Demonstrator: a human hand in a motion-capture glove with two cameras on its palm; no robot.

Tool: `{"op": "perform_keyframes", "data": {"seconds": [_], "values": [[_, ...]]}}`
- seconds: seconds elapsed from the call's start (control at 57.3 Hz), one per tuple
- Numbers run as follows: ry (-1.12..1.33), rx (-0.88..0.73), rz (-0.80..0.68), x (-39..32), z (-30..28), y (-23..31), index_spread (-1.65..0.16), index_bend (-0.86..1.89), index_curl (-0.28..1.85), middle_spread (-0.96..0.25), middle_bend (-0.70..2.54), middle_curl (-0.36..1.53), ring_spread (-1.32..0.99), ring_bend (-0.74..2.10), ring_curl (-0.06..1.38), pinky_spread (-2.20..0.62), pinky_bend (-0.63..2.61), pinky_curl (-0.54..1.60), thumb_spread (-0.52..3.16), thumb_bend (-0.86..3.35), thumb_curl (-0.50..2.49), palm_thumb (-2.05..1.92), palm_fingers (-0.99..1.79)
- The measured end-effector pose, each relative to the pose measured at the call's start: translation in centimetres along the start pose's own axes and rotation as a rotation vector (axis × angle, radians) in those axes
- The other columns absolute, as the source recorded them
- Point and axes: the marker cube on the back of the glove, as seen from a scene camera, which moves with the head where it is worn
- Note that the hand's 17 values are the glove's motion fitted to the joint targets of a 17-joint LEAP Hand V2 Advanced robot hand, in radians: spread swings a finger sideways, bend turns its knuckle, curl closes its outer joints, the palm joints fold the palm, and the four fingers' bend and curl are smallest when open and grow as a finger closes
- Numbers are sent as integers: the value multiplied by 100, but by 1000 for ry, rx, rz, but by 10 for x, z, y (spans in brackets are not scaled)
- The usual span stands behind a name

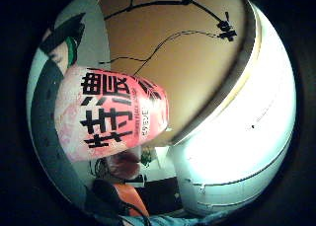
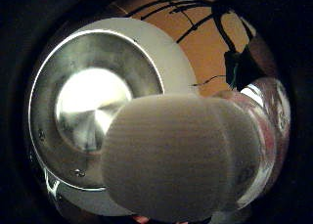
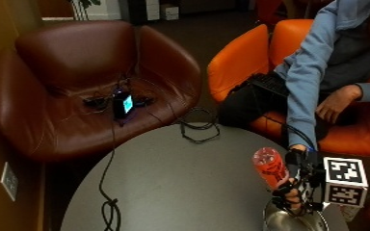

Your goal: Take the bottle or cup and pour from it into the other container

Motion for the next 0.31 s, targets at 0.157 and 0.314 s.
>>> {"op": "perform_keyframes", "data": {"seconds": [0.157, 0.314], "values": [[5, -13, 0, -1, 4, -2, -27, 16, 46, -16, 21, 50, -28, 23, 43, -13, 18, 31, 29, -4, 74, 101, 107], [6, -24, -6, -3, 6, -1, -27, 16, 45, -17, 21, 50, -28, 23, 43, -14, 18, 32, 31, -4, 74, 100, 107]]}}
